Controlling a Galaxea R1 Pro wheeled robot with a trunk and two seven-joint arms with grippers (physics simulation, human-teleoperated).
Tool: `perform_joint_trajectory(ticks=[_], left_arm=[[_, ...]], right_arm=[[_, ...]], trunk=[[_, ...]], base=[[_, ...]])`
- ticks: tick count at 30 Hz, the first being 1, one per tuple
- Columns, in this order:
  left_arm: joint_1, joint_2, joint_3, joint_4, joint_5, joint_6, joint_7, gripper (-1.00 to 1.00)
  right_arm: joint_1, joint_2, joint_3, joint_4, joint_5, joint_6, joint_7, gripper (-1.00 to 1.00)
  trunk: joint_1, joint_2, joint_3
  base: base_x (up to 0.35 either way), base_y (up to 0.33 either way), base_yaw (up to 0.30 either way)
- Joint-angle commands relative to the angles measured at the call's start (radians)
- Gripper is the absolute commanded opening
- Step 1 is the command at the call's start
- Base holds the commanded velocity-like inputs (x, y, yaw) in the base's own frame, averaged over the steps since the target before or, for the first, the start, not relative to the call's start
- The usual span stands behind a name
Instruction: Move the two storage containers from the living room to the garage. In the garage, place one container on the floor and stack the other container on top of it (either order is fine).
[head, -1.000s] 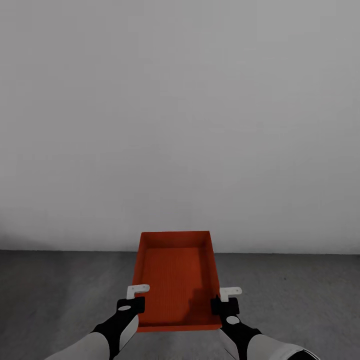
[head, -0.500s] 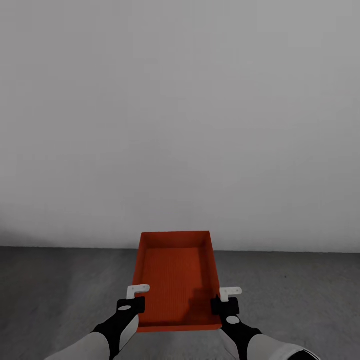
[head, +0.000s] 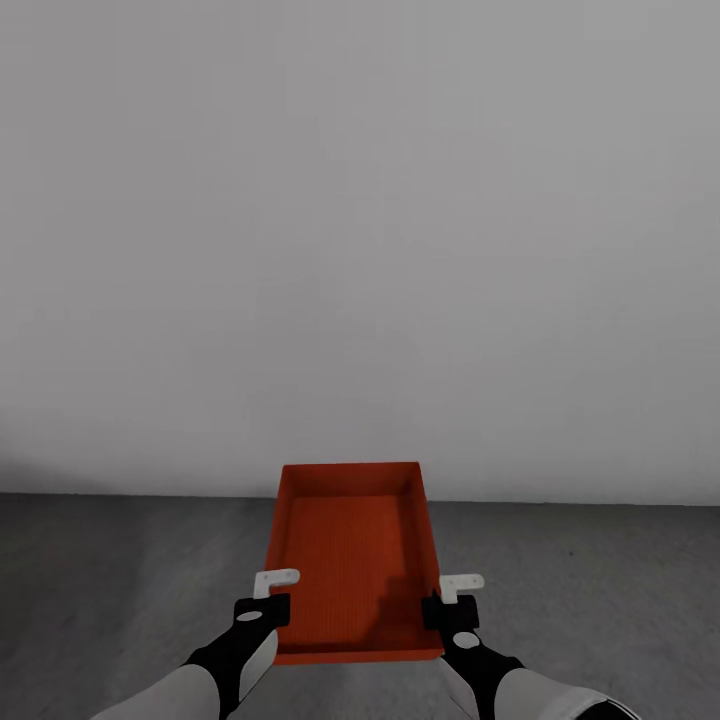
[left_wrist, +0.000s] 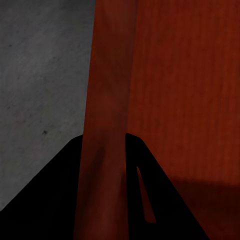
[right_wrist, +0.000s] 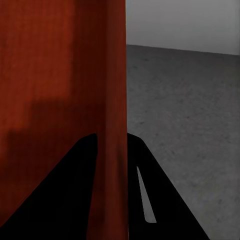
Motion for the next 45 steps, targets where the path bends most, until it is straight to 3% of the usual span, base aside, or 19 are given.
perform_joint_trajectory(ticks=[1,45], left_arm=[[-0.001,-0.005,-0.003,-0.005,0.003,-0.02,0.004,-1.0],[-0.001,-0.005,-0.003,-0.004,0.003,-0.02,0.006,-1.0]], right_arm=[[-0.001,0.001,-0.065,0.005,-0.038,-0.009,-0.001,-1.0],[-0.001,-0.001,-0.065,0.005,-0.039,-0.007,-0.001,-1.0]], trunk=[[0.0,-0.001,-0.001],[0.0,-0.001,-0.06]], base=[[0.0,0.0,0.0],[0.0,0.0,0.077]])
